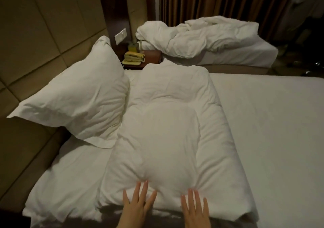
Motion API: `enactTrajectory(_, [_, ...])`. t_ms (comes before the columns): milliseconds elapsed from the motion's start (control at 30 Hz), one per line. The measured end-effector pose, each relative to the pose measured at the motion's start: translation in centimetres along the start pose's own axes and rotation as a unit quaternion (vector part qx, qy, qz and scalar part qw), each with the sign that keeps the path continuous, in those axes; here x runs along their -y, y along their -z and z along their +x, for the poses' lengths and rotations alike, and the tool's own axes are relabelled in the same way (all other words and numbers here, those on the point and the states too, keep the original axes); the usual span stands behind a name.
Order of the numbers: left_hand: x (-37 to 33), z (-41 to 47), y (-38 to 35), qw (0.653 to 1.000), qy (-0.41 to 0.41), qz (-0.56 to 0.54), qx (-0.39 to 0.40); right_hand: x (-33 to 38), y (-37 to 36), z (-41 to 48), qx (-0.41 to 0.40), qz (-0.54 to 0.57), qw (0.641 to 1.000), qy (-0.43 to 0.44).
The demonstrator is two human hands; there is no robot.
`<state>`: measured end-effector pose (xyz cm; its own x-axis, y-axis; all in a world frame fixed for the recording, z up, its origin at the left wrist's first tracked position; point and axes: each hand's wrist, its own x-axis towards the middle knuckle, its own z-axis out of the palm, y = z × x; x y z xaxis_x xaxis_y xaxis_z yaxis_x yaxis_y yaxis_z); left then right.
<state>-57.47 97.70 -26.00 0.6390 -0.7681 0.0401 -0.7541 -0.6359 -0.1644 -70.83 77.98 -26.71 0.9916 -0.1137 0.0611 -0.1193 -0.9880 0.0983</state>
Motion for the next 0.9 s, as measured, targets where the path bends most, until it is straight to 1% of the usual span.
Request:
enactTrajectory(67, [0.4, 1.1, -1.9, 0.997, -0.009, 0.023, -0.068, -0.1, -1.6, 1.4, -0.066, -0.046, 0.996, -0.024])
enactTrajectory(100, [0.7, 1.4, -2.8, 0.995, -0.02, 0.032, -0.089, -0.2, -2.6, 1.6, -0.083, -0.048, 0.995, -0.015])
enactTrajectory(133, [1.0, 1.6, -3.4, 0.993, -0.032, 0.036, -0.106, -0.3, -3.7, 2.0, -0.117, -0.038, 0.992, -0.011])
enactTrajectory(167, [1.3, 1.9, -3.8, 0.993, -0.045, 0.034, -0.107, -0.6, -4.2, 2.4, -0.135, -0.03, 0.99, -0.016])
enactTrajectory(200, [1.5, 2.1, -4.0, 0.994, -0.051, 0.026, -0.091, -0.9, -4.8, 2.7, -0.164, -0.037, 0.985, -0.023])
enactTrajectory(267, [1.5, 2.4, -3.5, 0.998, -0.05, 0.019, -0.037, -1.7, -5.4, 3.5, -0.191, -0.055, 0.98, -0.014])
enactTrajectory(333, [1.8, 2.9, -2.6, 0.997, -0.071, 0.02, 0.011, -2.4, -4.7, 3.9, -0.175, -0.061, 0.983, -0.007])
enactTrajectory(400, [2.6, 3.6, -1.1, 0.997, -0.074, 0.019, 0.02, -2.4, -3.5, 4.1, -0.143, -0.054, 0.988, -0.008])
enactTrajectory(433, [2.8, 4.1, -0.2, 0.997, -0.067, -0.004, 0.03, -2.4, -2.4, 4.2, -0.107, -0.051, 0.993, -0.006])
enactTrajectory(500, [3.1, 4.9, 3.0, 0.998, -0.042, -0.022, 0.03, -2.4, 0.0, 4.8, -0.041, -0.052, 0.998, -0.005])
enactTrajectory(533, [3.1, 5.1, 5.1, 0.998, -0.017, -0.038, 0.054, -2.5, 1.6, 5.3, -0.017, -0.033, 0.999, -0.008])
enactTrajectory(567, [2.8, 5.3, 6.8, 0.996, 0.016, -0.041, 0.078, -2.6, 3.4, 5.8, -0.013, -0.021, 1.0, -0.009])
enactTrajectory(600, [2.6, 5.4, 7.7, 0.994, 0.037, -0.029, 0.099, -2.6, 5.2, 6.0, 0.01, -0.007, 1.0, -0.024])
enactTrajectory(633, [2.4, 5.3, 8.6, 0.99, 0.045, -0.03, 0.127, -2.7, 7.0, 6.1, 0.046, 0.002, 0.998, -0.043])
enactTrajectory(700, [2.2, 5.2, 10.2, 0.987, 0.049, -0.04, 0.149, -2.7, 9.4, 5.5, 0.102, 0.007, 0.993, -0.056])
enactTrajectory(767, [2.1, 4.9, 12.1, 0.982, 0.054, -0.054, 0.174, -2.9, 10.8, 4.9, 0.122, 0.031, 0.991, -0.048])
enactTrajectory(800, [2.0, 4.8, 12.8, 0.98, 0.051, -0.055, 0.184, -3.1, 11.8, 4.7, 0.127, 0.026, 0.99, -0.05])
enactTrajectory(900, [1.2, 4.2, 15.0, 0.981, 0.035, -0.047, 0.185, -3.8, 14.4, 3.7, 0.156, 0.033, 0.986, -0.049])
